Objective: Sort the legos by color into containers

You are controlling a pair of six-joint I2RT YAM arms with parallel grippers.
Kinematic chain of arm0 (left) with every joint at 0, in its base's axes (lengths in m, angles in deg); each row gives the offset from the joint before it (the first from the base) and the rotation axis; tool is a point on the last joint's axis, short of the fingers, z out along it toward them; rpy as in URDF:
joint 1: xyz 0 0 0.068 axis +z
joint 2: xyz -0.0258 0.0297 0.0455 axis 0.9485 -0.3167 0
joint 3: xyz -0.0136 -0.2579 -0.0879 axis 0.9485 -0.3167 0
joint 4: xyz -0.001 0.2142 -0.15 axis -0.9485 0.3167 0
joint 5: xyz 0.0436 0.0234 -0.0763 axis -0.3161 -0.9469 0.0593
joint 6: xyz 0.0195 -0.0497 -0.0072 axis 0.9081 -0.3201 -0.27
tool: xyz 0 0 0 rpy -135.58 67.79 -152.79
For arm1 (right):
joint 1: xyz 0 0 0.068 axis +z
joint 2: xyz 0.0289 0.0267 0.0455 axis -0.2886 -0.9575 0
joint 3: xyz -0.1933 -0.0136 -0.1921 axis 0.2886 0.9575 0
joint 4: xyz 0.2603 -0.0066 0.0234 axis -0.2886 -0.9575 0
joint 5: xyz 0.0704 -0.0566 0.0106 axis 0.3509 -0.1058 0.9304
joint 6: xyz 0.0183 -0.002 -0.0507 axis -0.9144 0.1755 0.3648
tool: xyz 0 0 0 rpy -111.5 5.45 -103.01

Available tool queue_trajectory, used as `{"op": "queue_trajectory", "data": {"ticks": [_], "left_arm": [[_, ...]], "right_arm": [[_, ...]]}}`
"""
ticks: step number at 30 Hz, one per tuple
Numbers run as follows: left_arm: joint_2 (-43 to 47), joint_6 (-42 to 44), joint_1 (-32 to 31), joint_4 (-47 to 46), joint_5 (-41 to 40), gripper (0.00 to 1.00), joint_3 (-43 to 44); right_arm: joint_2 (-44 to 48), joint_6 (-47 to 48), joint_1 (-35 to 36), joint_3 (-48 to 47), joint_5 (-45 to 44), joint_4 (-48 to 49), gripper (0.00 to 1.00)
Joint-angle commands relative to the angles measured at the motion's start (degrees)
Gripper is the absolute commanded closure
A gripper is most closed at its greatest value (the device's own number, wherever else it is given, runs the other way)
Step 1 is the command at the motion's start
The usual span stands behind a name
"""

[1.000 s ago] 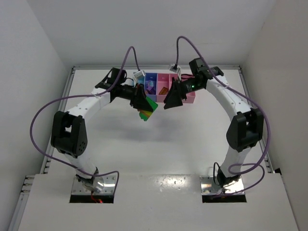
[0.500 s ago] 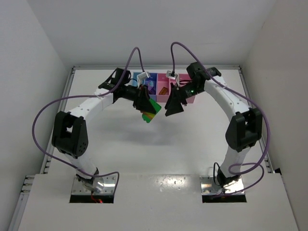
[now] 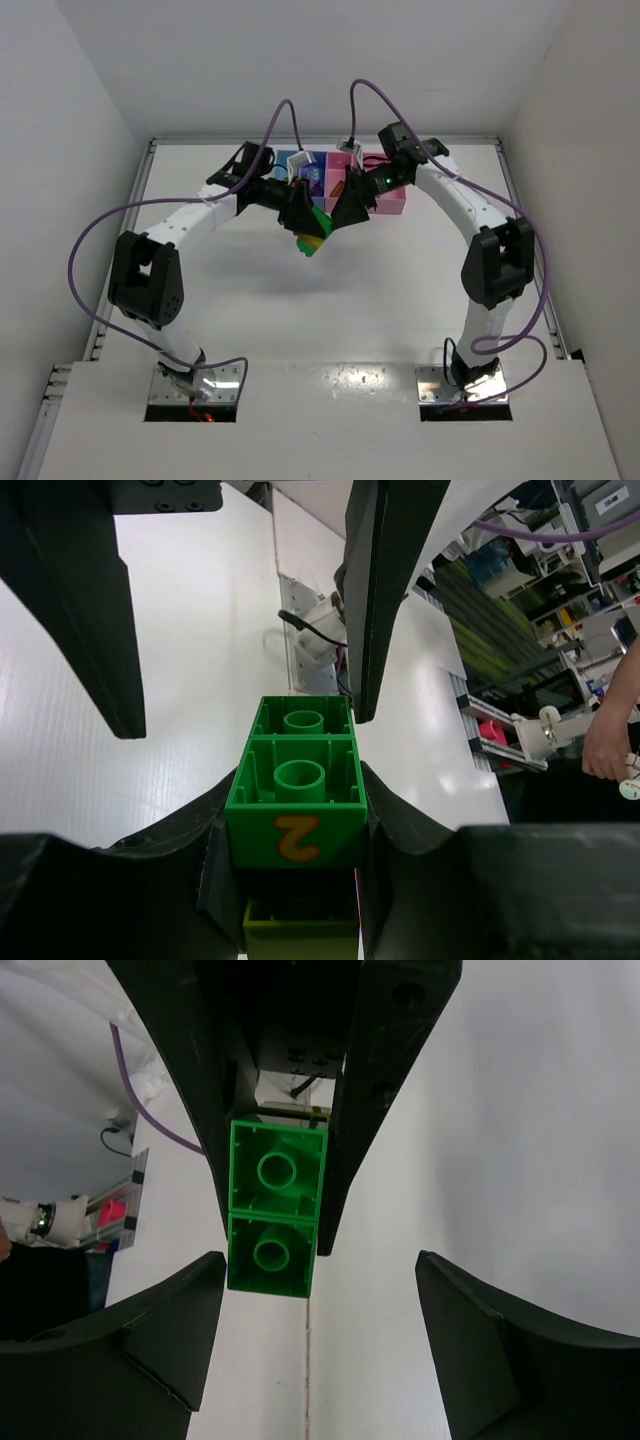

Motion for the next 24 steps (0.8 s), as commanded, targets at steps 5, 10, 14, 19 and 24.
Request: {"op": "queue_trajectory", "data": {"ticks": [5,10,14,19,24], "left_arm": [[1.58,1.95,-0.69,-1.22,2.3,0.9,2.84],[1.05,1.95,-0.69,-1.22,2.3,0.9,3.37],[0.53,1.95,-0.69,-1.22,1.77,0.9,3.37],[0.0,1.95,0.44,-1.22,1.77,0.9,3.9],[0.61,1.95,0.45,-1.22,1.25,0.9,2.67]], "right_arm": [[-1.59,-3.99,0.95,-4.04,3.35,5.55,0.35],[-2.12,-4.69,1.48,-4.57,3.88,6.08,0.47],[-2.12,-3.64,2.1,-4.04,3.88,4.59,0.47],[-2.12,-2.93,2.1,-4.04,3.88,3.44,0.67],[-1.59,-3.46,0.44,-3.51,3.35,4.31,0.92]]}}
